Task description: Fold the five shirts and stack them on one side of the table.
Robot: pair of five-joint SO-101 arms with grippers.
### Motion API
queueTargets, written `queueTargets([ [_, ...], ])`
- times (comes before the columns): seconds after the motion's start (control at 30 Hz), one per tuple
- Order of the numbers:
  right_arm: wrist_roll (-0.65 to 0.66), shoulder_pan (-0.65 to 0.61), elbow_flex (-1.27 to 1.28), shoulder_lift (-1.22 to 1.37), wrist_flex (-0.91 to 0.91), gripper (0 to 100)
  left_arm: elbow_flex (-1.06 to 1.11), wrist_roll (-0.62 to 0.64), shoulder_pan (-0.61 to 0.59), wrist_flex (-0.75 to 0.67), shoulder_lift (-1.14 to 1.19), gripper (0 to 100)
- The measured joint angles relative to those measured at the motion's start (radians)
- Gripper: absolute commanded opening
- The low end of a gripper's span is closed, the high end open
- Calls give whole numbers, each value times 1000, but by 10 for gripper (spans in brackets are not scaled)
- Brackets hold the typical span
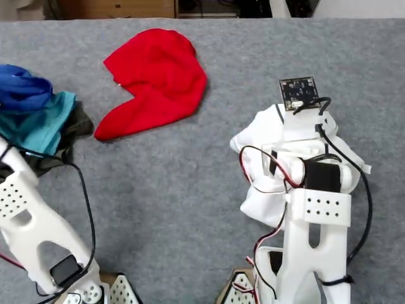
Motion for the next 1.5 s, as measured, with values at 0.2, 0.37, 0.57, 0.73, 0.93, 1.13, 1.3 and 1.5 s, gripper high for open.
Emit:
queueTargets([
  [0.2, 0, 0, 0, 0, 0, 353, 86, 0, 178, 0, -157, 239],
  [0.37, 0, 0, 0, 0, 0, 353, 253, -2, 408, -2, -264, 239],
  [0.57, 0, 0, 0, 0, 0, 353, 497, 46, 644, -167, -164, 239],
  [0.73, 0, 0, 0, 0, 0, 353, 532, 114, 684, -273, -2, 237],
  [0.93, 0, 0, 0, 0, -8, 353, 443, 120, 694, -249, 126, 9],
  [1.13, 0, 0, 0, 0, -28, 353, 250, 118, 631, -172, 178, 19],
  [1.3, 0, 0, 0, 0, -28, 353, -74, 118, 482, -20, 183, 18],
  [1.5, 0, 0, 0, 0, -28, 353, -221, 118, 265, -25, 64, 18],
])
